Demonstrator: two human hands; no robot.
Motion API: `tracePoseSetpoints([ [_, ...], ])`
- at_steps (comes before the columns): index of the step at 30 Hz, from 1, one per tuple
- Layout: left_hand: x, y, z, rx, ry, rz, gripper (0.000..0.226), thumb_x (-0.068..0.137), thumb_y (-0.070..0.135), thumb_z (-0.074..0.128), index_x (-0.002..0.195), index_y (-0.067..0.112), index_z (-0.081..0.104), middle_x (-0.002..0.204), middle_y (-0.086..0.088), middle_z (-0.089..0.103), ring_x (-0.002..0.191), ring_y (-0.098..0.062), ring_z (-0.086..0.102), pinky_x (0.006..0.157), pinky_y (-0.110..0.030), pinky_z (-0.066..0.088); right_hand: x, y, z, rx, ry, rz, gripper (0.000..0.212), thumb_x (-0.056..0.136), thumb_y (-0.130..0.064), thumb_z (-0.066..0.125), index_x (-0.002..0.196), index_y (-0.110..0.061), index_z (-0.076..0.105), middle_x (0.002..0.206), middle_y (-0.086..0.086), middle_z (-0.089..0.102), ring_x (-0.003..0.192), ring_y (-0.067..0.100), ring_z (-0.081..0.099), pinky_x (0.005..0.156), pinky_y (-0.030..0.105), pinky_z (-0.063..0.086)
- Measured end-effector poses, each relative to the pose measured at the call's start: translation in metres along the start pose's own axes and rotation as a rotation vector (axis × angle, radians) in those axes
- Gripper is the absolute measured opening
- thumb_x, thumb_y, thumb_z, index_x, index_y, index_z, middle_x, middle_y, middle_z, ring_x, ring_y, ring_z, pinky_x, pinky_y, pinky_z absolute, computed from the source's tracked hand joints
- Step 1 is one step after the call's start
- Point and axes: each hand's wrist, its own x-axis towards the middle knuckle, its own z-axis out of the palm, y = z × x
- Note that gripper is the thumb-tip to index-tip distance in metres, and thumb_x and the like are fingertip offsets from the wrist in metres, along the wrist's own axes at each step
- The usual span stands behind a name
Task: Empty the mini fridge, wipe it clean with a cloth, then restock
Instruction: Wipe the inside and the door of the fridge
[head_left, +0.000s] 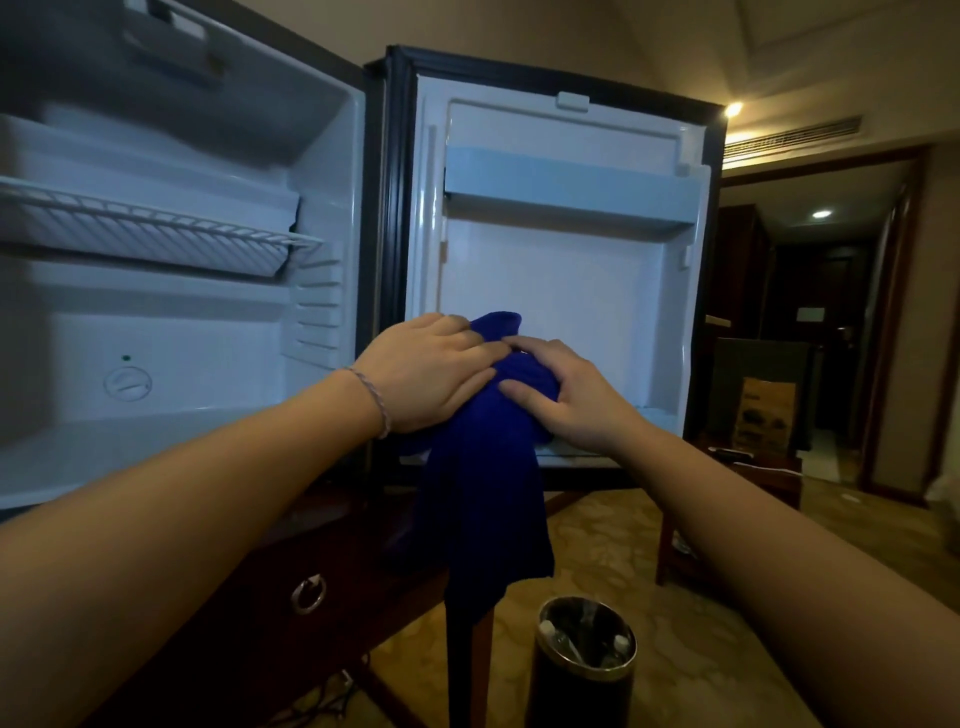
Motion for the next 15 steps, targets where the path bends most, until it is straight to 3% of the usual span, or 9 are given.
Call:
tracePoseSetpoints([
  [7,-0.006,0.004,0.01,0.121,0.042,-0.023,0.052,0.103,0.039,0.025,0.143,0.013,0.047,0.109,-0.005,0.072,0.099,-0.026,0.061,0.106,-0.038,0.037,-0.005,0.005,-0.029,-0.17,-0.066,-0.002,0.04,0.097,-0.036,0.064,0.134,-0.021,0.058,0.12,0.002,0.061,0.106,0.012,0.058,0.1,0.027,0.045],
  [12,-0.013,0.0,0.011,0.17,0.101,0.01,0.046,0.101,0.037,0.029,0.101,0.016,0.07,0.089,-0.002,0.069,0.09,-0.024,0.06,0.113,-0.04,0.031,-0.027,0.024,-0.07,-0.262,-0.136,0.186,0.039,0.101,-0.037,0.057,0.135,-0.019,0.054,0.123,0.004,0.059,0.109,0.018,0.057,0.101,0.038,0.046],
  [15,-0.019,-0.002,0.017,0.236,0.058,0.041,0.055,0.101,0.04,0.028,0.083,0.014,0.073,0.08,-0.002,0.065,0.091,-0.024,0.056,0.116,-0.043,0.028,-0.03,0.024,-0.08,-0.365,-0.193,0.281,0.054,0.098,-0.052,0.047,0.144,-0.023,0.043,0.132,0.005,0.053,0.123,0.026,0.05,0.111,0.046,0.037],
])
